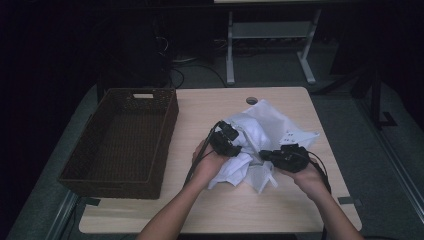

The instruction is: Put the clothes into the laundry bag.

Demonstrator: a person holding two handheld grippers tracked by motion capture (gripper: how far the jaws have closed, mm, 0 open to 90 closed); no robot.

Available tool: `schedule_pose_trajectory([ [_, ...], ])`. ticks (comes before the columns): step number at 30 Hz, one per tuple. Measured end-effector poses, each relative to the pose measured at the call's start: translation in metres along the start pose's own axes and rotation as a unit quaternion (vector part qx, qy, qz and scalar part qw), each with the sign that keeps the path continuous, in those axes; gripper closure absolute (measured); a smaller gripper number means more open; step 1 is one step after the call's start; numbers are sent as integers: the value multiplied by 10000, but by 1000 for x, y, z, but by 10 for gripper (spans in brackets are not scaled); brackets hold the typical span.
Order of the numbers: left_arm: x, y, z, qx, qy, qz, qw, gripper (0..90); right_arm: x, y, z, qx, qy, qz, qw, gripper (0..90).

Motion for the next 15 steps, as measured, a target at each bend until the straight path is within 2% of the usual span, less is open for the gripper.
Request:
schedule_pose_trajectory([
  [3, 6, 0, 3, 24, -43, -13, 10000, 606, 3, 0, -5, -58, 63, -35, 10000, 879],
  [6, 10, -2, 2, 27, -112, -28, 9999, 586, 5, -5, 0, 3, 42, -108, 9999, 879],
  [13, 14, -7, 1, 73, -289, -71, 9995, 455, 6, -10, 7, 68, -10, -182, 9998, 878],
  [15, 14, -8, 1, 84, -338, -14, 9994, 427, 6, -11, 7, 65, -13, -217, 9997, 878],
])
Point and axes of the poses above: each handheld gripper's, and its own axes: x roughly forward along the jaws, y roughly out of its top, z roughly to its right, the point moved 4 cm from there along x, roughly forward along the jaws, and after that the axes turned 1 degree about z, right-handed, at the moved point
